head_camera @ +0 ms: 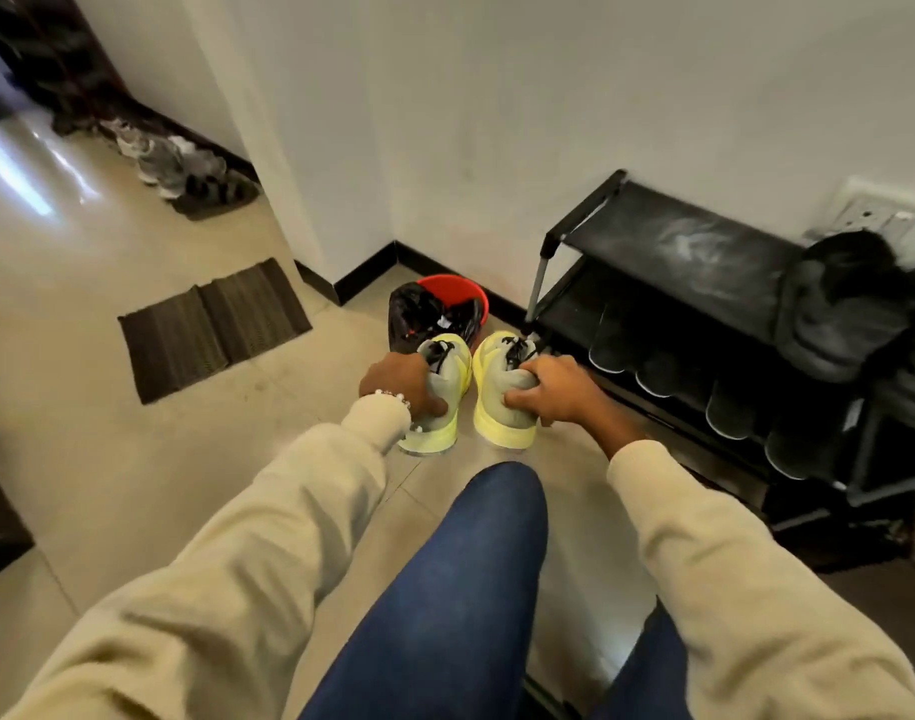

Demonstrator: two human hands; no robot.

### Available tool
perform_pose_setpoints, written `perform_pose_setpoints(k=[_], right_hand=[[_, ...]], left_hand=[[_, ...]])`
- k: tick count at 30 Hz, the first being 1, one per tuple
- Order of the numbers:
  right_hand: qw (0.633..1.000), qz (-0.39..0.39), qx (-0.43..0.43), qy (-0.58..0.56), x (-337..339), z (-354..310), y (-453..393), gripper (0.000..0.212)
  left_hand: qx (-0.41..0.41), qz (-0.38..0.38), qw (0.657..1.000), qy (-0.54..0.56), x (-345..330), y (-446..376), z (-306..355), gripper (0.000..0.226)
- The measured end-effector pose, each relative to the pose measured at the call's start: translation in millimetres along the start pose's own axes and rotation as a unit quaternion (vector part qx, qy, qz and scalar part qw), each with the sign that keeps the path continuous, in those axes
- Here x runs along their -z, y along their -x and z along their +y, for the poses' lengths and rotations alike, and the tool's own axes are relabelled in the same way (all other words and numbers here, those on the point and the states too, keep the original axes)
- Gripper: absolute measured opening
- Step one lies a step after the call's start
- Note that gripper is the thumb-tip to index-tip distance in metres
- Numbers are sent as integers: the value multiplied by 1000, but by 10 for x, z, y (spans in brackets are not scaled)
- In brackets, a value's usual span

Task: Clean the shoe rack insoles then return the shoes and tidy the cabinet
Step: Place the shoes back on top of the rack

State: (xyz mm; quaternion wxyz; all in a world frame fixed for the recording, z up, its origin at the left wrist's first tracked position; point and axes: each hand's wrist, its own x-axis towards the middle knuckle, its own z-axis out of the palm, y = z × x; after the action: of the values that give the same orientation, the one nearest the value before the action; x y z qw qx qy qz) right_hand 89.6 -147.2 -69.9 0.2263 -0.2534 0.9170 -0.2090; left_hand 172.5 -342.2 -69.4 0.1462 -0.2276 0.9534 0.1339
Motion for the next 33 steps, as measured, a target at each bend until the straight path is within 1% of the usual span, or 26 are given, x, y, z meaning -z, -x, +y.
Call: perform_pose_setpoints(k=[3,7,8,11,13,17,21,25,29,33], right_hand=[[998,55,14,-30,312,-170,222,29],[988,137,34,-69,673,-346,495,23],[984,158,38,-79,770,-380,577,24],[970,220,42,-96,1037,-420,801,24],[963,255,33,-85,1213,-379,920,24],[947,321,1,3,1478,-139,1070,24],[937,337,-71,57,1643,246,1034,32],[926,343,-136,79,1755,651,834,35],[920,344,-163,91,1825,914,587,34],[917,344,-178,92,1838,1104,357,32]], left_hand=[[-17,56,998,-19,447,203,110,47],[-41,131,990,-28,890,399,288,53],[-45,148,988,-29,981,442,363,52],[-61,189,980,-19,1161,491,611,39],[-91,212,973,-19,1226,477,803,33],[-168,243,955,-20,1237,329,1227,28],[-230,239,943,-15,1132,26,1693,28],[-270,229,935,-22,990,-383,2108,30],[-289,224,931,-23,840,-644,2435,30],[-286,223,931,-40,685,-789,2654,29]])
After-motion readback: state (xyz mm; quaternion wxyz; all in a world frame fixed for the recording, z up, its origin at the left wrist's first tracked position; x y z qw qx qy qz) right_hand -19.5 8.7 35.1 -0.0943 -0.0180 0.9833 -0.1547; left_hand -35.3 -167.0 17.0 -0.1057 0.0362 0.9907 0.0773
